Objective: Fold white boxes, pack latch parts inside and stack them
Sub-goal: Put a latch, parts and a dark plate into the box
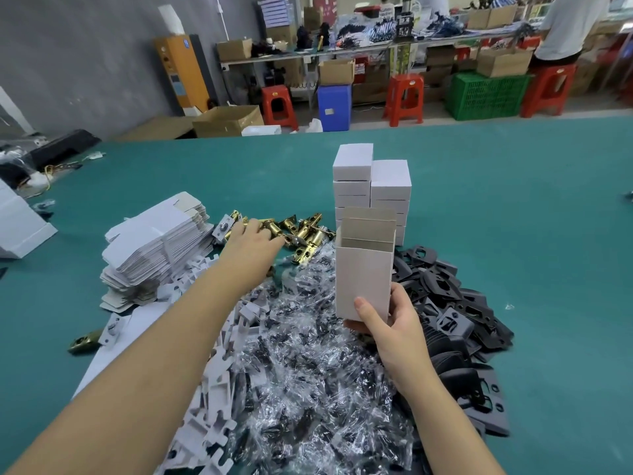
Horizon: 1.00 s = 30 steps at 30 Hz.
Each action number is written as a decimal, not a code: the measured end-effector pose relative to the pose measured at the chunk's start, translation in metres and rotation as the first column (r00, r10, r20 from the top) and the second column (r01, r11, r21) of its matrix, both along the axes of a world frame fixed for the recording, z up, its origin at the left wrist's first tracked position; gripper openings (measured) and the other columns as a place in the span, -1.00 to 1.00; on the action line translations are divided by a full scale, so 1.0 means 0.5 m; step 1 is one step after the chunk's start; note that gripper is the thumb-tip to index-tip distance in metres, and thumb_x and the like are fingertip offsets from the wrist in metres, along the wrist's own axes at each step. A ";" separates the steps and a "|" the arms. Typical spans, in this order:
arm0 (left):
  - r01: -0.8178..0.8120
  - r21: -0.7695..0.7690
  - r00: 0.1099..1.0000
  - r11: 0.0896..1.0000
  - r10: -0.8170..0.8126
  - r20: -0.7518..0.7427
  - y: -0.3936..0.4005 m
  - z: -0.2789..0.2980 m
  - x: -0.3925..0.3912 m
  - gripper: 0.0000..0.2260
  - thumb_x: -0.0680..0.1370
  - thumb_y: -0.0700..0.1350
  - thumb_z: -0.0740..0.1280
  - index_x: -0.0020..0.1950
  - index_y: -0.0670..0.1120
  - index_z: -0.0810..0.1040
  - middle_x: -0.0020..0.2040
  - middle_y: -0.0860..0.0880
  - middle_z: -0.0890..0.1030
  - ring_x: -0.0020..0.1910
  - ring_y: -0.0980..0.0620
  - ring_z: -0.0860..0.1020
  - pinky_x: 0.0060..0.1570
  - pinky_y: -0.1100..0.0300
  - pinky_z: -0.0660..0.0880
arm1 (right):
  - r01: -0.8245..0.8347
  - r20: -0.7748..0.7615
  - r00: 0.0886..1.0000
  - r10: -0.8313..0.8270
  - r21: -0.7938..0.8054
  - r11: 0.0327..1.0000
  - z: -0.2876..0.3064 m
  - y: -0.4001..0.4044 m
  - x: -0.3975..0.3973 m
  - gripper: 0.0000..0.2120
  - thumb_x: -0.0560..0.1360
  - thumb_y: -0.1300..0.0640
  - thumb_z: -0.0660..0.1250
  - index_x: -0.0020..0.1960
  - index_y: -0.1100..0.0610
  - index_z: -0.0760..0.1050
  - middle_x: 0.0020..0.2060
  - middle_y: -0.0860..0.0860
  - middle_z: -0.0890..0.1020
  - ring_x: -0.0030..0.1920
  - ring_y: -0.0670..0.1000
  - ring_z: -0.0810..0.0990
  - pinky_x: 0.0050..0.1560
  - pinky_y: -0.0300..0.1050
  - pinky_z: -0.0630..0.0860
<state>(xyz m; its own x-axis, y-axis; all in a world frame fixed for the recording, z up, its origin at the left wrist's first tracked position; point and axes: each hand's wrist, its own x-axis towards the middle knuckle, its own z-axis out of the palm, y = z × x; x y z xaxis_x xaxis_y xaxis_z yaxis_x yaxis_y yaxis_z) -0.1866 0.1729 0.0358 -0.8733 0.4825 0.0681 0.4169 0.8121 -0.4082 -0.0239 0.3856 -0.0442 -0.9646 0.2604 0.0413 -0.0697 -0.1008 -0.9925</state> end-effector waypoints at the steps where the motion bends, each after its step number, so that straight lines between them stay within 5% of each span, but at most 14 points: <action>1: 0.014 -0.045 1.000 0.999 -0.015 -0.022 -0.011 0.003 0.010 -0.48 0.52 -0.29 0.32 0.45 0.03 0.42 0.26 -0.03 0.53 0.32 -0.12 0.34 0.32 -0.06 0.28 | -0.002 -0.003 1.000 0.002 0.003 1.000 -0.002 0.001 0.000 -0.56 0.45 -0.11 0.51 0.27 -0.14 0.46 0.11 -0.09 0.70 0.11 0.00 0.71 0.15 0.05 0.66; 8: 0.014 -0.058 0.989 0.998 -0.023 -0.147 -0.052 0.071 0.072 -0.66 0.53 -0.27 0.30 0.28 -0.03 0.54 0.16 -0.04 0.45 0.22 -0.12 0.29 0.16 0.01 0.29 | 0.002 -0.013 1.000 -0.002 0.003 1.000 0.000 0.000 0.001 -0.61 0.50 -0.04 0.50 0.27 -0.15 0.47 0.10 -0.11 0.70 0.12 0.00 0.70 0.19 0.10 0.64; 13: 0.182 0.291 0.980 0.939 -0.150 -0.131 0.008 0.078 0.136 -0.65 0.53 -0.31 0.30 0.26 -0.03 0.62 0.12 0.01 0.49 0.18 -0.03 0.27 0.18 0.07 0.28 | 0.021 -0.016 1.000 -0.022 -0.076 0.997 0.002 -0.001 0.000 -0.54 0.43 -0.09 0.50 0.27 -0.11 0.47 0.13 -0.05 0.70 0.12 0.10 0.71 0.19 0.17 0.63; 17: 0.032 0.542 0.979 0.840 -0.135 0.151 0.077 0.016 0.179 -0.59 0.55 -0.31 0.33 0.34 0.02 0.57 0.13 0.09 0.38 0.20 0.06 0.20 0.26 0.15 0.23 | 0.054 -0.026 0.998 -0.059 -0.159 0.986 0.003 0.002 0.001 -0.61 0.49 -0.05 0.51 0.26 -0.09 0.49 0.12 -0.08 0.72 0.10 0.11 0.73 0.13 0.08 0.67; 25: -0.065 0.324 0.945 0.944 -0.045 0.323 0.072 -0.050 0.184 -0.58 0.57 -0.06 0.40 0.42 0.17 0.49 0.24 0.05 0.47 0.29 -0.03 0.28 0.35 -0.02 0.24 | 0.048 -0.033 0.998 -0.055 -0.185 0.982 0.002 0.000 0.000 -0.72 0.57 0.10 0.45 0.25 -0.05 0.50 0.12 -0.01 0.72 0.05 0.15 0.74 0.02 0.03 0.69; 30: 0.034 0.406 0.928 0.913 -0.180 0.327 0.097 -0.034 0.175 -0.57 0.58 0.01 0.39 0.45 0.09 0.47 0.28 0.01 0.53 0.31 -0.04 0.37 0.37 -0.06 0.31 | 0.061 -0.052 0.996 -0.069 -0.140 0.988 0.004 -0.001 0.001 -0.72 0.57 0.06 0.45 0.24 -0.08 0.49 0.08 -0.13 0.72 0.09 0.00 0.72 0.09 -0.03 0.67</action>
